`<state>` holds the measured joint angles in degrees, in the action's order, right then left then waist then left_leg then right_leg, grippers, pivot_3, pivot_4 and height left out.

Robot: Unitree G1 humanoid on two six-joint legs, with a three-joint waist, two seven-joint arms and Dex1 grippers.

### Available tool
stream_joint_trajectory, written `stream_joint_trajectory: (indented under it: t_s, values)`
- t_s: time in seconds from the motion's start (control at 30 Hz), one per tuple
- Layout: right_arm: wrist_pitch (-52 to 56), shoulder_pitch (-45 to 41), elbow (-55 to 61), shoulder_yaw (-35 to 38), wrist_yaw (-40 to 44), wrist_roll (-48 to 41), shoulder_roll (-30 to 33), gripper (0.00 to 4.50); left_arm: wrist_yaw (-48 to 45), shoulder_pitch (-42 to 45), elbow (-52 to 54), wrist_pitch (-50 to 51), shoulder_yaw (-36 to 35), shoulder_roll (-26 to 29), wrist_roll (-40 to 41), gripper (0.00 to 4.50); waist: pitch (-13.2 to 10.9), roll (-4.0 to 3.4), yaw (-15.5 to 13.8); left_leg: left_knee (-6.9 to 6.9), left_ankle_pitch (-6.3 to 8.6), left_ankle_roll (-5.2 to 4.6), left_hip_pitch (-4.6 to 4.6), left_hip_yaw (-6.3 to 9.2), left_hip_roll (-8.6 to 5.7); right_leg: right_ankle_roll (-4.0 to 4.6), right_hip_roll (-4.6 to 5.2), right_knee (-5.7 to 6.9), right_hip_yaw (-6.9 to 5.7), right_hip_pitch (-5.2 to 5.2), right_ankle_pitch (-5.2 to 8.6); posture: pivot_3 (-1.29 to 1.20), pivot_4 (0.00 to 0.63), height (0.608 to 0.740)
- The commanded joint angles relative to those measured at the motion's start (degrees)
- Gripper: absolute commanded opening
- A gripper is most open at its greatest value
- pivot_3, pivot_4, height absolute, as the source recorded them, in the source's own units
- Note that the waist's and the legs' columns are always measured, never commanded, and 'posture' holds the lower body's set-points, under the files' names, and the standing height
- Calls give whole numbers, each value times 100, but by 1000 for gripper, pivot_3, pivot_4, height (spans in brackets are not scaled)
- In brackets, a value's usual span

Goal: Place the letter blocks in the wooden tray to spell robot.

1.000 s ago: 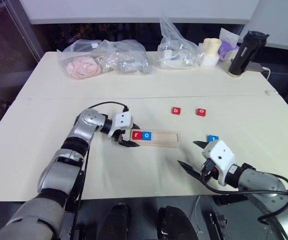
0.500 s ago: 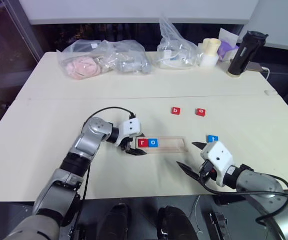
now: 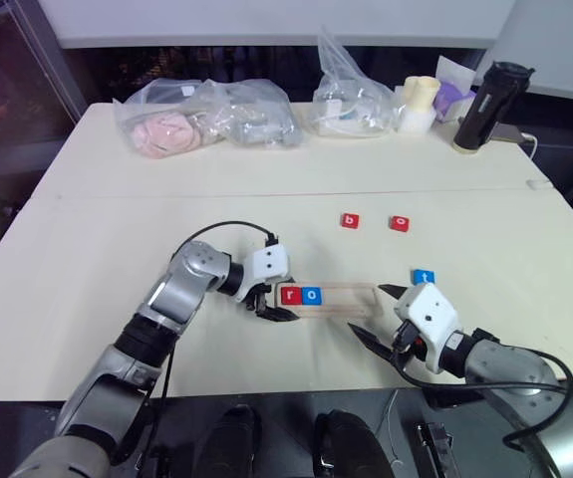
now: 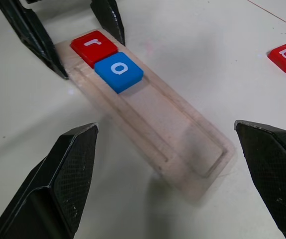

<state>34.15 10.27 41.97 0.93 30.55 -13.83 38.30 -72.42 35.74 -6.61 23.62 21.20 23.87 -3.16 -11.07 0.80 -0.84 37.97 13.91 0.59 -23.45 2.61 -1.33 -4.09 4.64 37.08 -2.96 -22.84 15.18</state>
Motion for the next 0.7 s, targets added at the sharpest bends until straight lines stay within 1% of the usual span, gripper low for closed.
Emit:
stream_joint_trajectory:
  t_s: [0.03, 0.33, 0.37, 0.4, 0.43, 0.7]
  values:
    - [-86, -50, 77, 72, -36, 13, -58, 4500, 11, -77, 106, 150, 145, 81, 74, 3124, 0, 0, 1, 0, 0, 0, 0, 0, 0, 0, 0, 0, 0, 0, 0, 0, 150, 740]
    - [-104, -82, 34, 57, -16, 56, -87, 4500, 59, -190, 151, 160, 240, 202, 191, 3124, 0, 0, 2, -3, 0, 0, 0, 0, 1, 1, 2, -3, 1, 0, 1, 0, 150, 740]
    - [-111, -92, 24, 55, -10, 60, -86, 4500, 62, -222, 170, 153, 244, 225, 203, 3924, 0, 0, 2, -3, 0, 0, 0, 0, 0, 1, 2, -3, 1, -1, 1, 0, 150, 740]
    - [-115, -105, 11, 53, -5, 61, -86, 4500, 49, -253, 192, 200, 251, 252, 227, 4132, 0, 0, 3, -3, 0, 0, 0, 0, 1, 1, 2, -4, 1, -1, 1, 0, 150, 740]
    - [-115, -110, 9, 50, -3, 62, -88, 4500, 42, -278, 218, 239, 258, 279, 251, 4480, 1, -1, 4, -3, 0, 0, 0, 0, 0, 1, 3, -4, 1, -1, 1, 0, 150, 740]
    - [-156, -180, -72, 12, 45, 82, -93, 4500, 75, -391, 383, 255, 216, 438, 414, 4480, 1, -3, 11, -8, 1, 1, 0, 0, 4, 4, 3, -6, 3, -5, 2, 0, 150, 740]
